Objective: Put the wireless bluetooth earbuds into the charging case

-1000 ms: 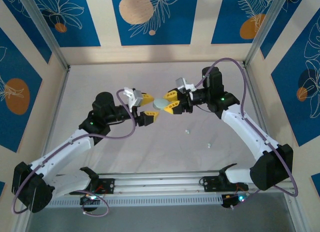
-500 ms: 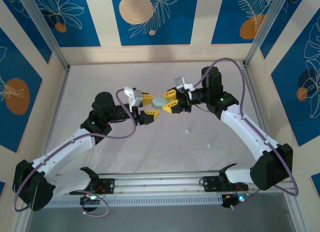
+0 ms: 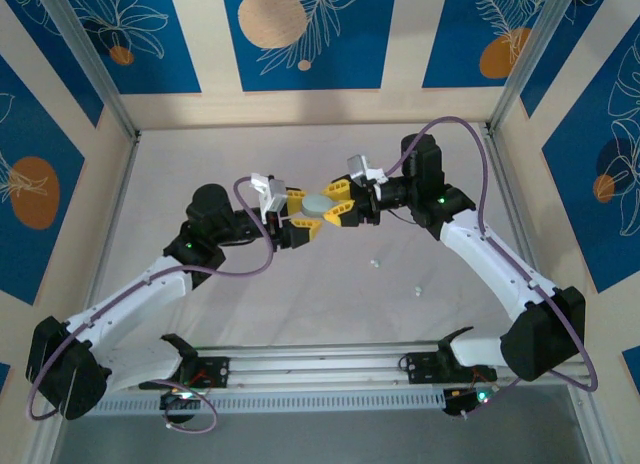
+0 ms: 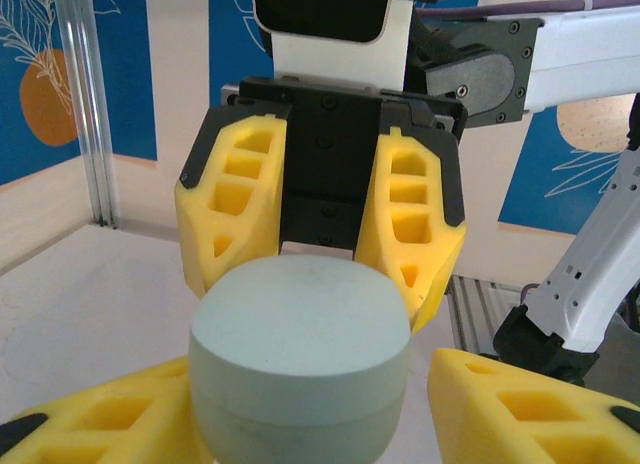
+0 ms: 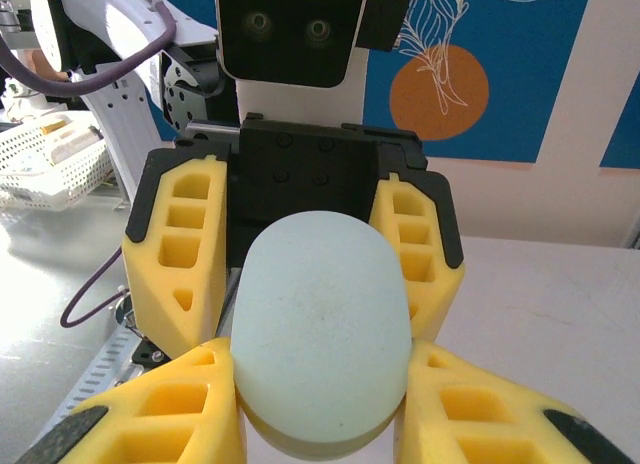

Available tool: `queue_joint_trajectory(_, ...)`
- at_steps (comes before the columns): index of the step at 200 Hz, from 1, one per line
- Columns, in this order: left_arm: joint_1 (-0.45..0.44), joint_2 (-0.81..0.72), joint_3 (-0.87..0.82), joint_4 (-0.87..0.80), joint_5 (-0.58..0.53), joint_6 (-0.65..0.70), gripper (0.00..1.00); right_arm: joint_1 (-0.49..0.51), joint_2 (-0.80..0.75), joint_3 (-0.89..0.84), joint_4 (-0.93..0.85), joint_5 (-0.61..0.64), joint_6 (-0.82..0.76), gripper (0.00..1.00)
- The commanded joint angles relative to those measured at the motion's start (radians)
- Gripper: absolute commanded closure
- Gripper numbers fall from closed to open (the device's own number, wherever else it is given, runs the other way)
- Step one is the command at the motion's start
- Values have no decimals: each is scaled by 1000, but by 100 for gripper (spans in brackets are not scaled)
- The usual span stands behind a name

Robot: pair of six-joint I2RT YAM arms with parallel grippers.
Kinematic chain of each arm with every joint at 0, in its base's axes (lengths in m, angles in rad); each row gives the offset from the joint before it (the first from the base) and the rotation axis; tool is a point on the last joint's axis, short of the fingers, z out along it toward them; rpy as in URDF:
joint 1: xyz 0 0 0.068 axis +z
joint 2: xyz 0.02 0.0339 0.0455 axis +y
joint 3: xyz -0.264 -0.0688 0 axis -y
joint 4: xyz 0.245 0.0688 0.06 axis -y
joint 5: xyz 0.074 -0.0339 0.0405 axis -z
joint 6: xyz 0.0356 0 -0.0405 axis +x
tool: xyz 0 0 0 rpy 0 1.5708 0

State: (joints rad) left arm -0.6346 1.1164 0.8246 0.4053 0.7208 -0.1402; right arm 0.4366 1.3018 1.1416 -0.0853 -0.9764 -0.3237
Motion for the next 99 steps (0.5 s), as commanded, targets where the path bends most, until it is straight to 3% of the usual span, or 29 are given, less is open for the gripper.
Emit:
queue_joint_trajectory(1,-14,-2,-13,82,10,-19,44,5,-12,-28,3,3,-8,72)
queue_joint_trajectory(48,-15,-6,-15,79,3,-10,49,3,-13,-31,1,-8,-13,72)
queue_joint_trajectory(99,-15,-16,-23,98,-29,1,48,-7,-13,-30,-12,-27,-19,72)
